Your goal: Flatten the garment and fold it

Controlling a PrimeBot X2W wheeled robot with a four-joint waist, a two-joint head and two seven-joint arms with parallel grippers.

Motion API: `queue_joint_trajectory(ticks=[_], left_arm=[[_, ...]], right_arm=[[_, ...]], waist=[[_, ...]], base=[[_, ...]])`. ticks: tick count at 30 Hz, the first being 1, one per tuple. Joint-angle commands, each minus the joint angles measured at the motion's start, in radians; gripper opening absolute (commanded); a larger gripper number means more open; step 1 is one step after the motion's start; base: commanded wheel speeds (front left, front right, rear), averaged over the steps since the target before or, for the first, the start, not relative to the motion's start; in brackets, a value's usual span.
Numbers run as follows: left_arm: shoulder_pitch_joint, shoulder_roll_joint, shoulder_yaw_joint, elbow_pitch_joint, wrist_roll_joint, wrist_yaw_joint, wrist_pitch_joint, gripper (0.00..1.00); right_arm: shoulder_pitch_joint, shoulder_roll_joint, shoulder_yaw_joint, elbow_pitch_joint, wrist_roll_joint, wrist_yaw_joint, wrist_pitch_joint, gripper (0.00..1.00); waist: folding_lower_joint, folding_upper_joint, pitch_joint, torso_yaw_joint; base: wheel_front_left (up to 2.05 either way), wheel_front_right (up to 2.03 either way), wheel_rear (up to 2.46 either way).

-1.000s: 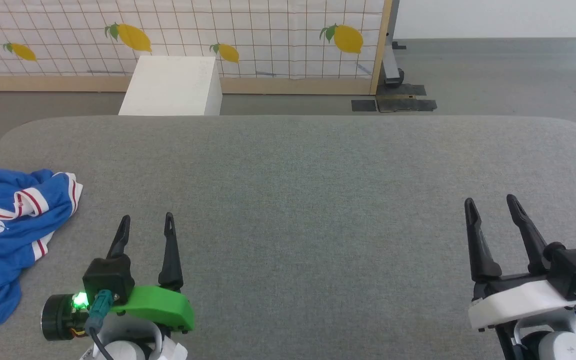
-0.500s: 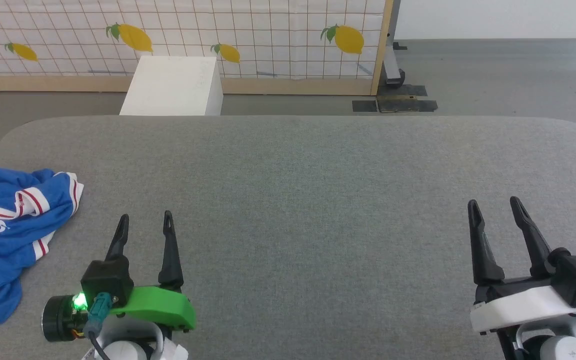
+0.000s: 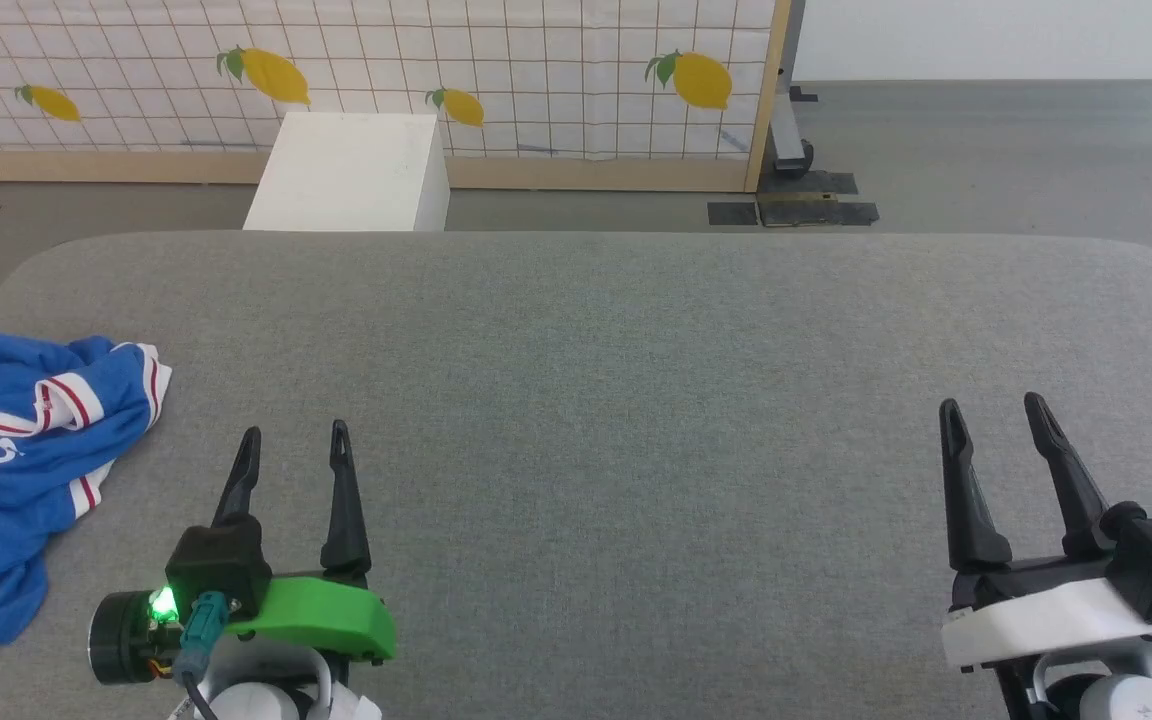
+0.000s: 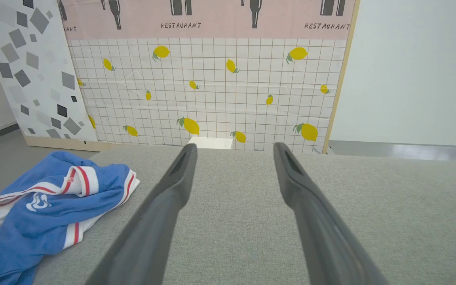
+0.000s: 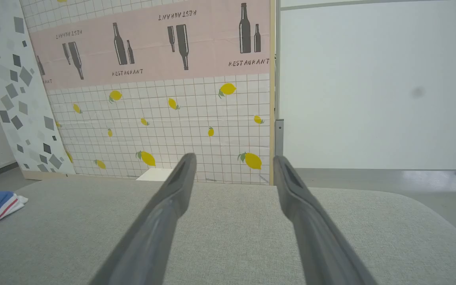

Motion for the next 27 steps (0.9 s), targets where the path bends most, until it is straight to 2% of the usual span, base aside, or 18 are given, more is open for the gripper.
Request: queue_joint_trajectory(ticks=[1, 27], left_arm=[[0.005, -0.004, -0.001, 0.004, -0.002, 0.007, -0.012, 1.00], [0.023, -0.005, -0.022, 0.053, -0.011, 0.008, -0.069, 1.00]], right_arm=[[0.019, 0.000, 0.001, 0.000, 0.008, -0.001, -0.010, 1.00], [0.047, 0.000, 0.008, 0.022, 0.011, -0.001, -0.068, 1.00]], waist=[[0.0000, 0.0000, -0.001, 0.001], [0.0000, 0.0000, -0.015, 0.003]], base=[[0.00, 0.00, 0.00], [0.00, 0.00, 0.00]])
